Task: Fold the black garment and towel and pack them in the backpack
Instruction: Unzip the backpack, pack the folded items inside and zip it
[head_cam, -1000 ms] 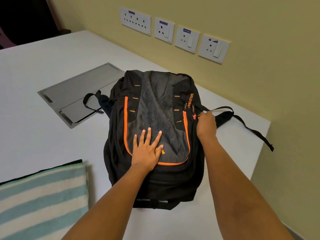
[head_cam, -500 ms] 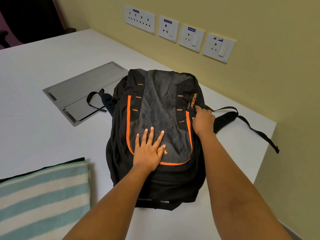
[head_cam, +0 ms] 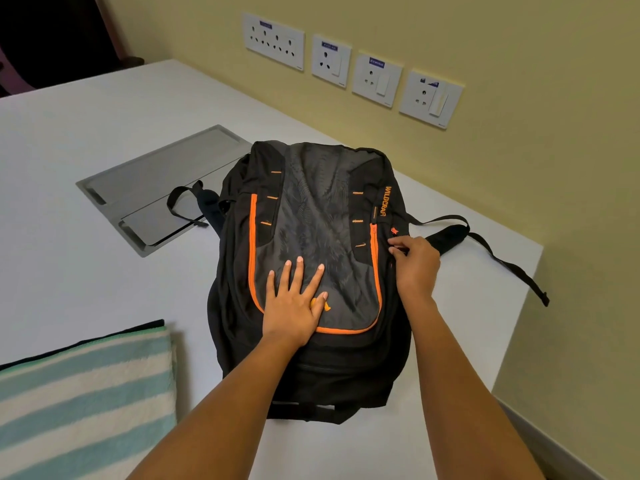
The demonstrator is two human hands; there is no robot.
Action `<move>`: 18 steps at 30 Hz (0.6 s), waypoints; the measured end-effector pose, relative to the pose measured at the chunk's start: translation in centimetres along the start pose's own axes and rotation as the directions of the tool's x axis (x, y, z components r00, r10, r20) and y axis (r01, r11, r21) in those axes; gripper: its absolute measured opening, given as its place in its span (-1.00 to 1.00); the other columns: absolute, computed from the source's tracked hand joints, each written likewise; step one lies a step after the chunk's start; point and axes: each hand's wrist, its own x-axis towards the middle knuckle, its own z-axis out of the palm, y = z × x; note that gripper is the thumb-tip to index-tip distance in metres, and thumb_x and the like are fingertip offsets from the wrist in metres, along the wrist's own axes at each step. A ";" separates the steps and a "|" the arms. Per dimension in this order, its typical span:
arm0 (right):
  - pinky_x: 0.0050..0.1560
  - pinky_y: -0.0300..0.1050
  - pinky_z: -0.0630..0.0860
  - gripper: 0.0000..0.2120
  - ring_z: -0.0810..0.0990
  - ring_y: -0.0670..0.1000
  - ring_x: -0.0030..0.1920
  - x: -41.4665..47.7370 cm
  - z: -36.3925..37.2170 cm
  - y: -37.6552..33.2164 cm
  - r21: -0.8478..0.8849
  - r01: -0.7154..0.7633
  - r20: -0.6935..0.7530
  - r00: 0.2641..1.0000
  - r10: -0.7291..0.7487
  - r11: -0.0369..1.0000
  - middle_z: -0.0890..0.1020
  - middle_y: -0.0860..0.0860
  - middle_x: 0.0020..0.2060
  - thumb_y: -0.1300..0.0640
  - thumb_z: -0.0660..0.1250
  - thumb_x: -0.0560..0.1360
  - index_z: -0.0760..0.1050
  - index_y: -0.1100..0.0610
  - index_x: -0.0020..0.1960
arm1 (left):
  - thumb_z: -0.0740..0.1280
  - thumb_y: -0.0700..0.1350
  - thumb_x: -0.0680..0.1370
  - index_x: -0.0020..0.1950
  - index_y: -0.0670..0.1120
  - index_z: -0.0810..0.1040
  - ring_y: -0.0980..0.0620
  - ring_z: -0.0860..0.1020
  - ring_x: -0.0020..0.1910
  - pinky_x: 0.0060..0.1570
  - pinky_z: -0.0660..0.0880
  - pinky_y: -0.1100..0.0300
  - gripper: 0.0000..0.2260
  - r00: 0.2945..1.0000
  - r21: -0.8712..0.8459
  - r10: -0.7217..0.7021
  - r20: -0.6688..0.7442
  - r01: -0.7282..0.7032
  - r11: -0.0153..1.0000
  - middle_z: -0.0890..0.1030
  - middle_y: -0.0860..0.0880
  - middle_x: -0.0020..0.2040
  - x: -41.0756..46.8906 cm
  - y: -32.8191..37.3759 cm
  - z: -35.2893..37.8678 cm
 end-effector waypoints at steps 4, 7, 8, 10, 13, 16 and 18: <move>0.09 -0.35 0.32 -0.79 0.61 0.04 0.07 -0.8 -1.1 0.3 0.015 -0.007 -0.019 1.000 0.007 1.000 0.65 0.09 0.05 0.26 0.35 0.50 0.62 0.16 0.12 | -0.44 0.24 0.44 0.49 0.19 -0.27 -0.07 -0.18 0.55 0.46 -0.23 -0.10 -0.40 0.999 -0.001 0.004 0.041 -0.004 1.000 -0.13 -0.04 0.57 -0.2 0.0 -0.6; 0.07 -0.34 0.33 -0.77 0.61 0.05 0.09 -0.5 -1.4 0.2 -0.007 -0.046 0.023 0.999 0.046 0.999 0.65 0.10 0.08 0.26 0.33 0.52 0.61 0.18 0.15 | -0.10 0.17 0.62 0.54 0.12 0.01 -0.12 -0.05 0.54 0.47 -0.12 -0.12 -0.52 0.995 -0.062 -0.060 0.086 0.065 0.996 0.02 -0.11 0.56 0.4 1.3 -2.1; 0.08 -0.31 0.36 -0.77 0.61 0.07 0.09 -0.3 -1.4 0.2 -0.026 -0.057 0.038 0.998 0.058 0.998 0.64 0.11 0.09 0.25 0.32 0.52 0.60 0.19 0.17 | -0.01 0.13 0.63 0.52 0.06 0.11 -0.13 0.02 0.53 0.47 -0.06 -0.11 -0.54 0.994 -0.089 -0.082 0.073 0.089 0.992 0.10 -0.14 0.54 0.6 1.9 -2.6; 0.14 -0.20 0.43 -0.76 0.60 0.11 0.10 0.2 -1.2 0.6 -0.079 -0.065 0.080 0.994 0.071 0.995 0.63 0.14 0.11 0.22 0.30 0.54 0.59 0.20 0.19 | 0.06 0.07 0.63 0.47 -0.03 0.23 -0.10 0.15 0.49 0.47 0.05 -0.08 -0.57 0.996 -0.164 -0.093 -0.001 0.091 0.982 0.22 -0.14 0.49 1.1 3.2 -3.2; 0.15 -0.13 0.46 -0.76 0.59 0.13 0.10 0.8 -0.9 1.1 -0.127 -0.055 0.135 0.988 0.072 0.990 0.62 0.16 0.12 0.21 0.27 0.56 0.58 0.19 0.20 | 0.03 0.04 0.65 0.52 -0.01 0.15 -0.01 0.06 0.53 0.48 0.00 -0.05 -0.56 0.994 -0.249 0.054 -0.097 -0.077 0.965 0.11 -0.05 0.55 2.2 4.9 -3.3; 0.12 -0.11 0.47 -0.76 0.58 0.13 0.10 1.2 -0.9 1.3 -0.166 -0.017 0.168 0.985 0.045 0.986 0.58 0.16 0.12 0.20 0.24 0.58 0.57 0.19 0.20 | -0.02 0.06 0.65 0.55 0.04 0.06 0.04 -0.05 0.55 0.49 -0.08 -0.06 -0.55 0.977 -0.229 0.196 -0.083 -0.210 0.951 0.01 0.05 0.57 4.2 6.9 -3.5; 0.09 -0.13 0.45 -0.76 0.56 0.13 0.09 1.4 -0.9 1.5 -0.201 0.025 0.194 0.981 0.015 0.979 0.54 0.17 0.11 0.19 0.20 0.60 0.55 0.20 0.20 | -0.05 0.03 0.66 0.56 0.05 -0.01 0.06 -0.08 0.55 0.48 -0.12 -0.10 -0.55 0.975 -0.185 0.222 -0.026 -0.223 0.957 -0.03 0.08 0.57 5.6 7.8 -3.5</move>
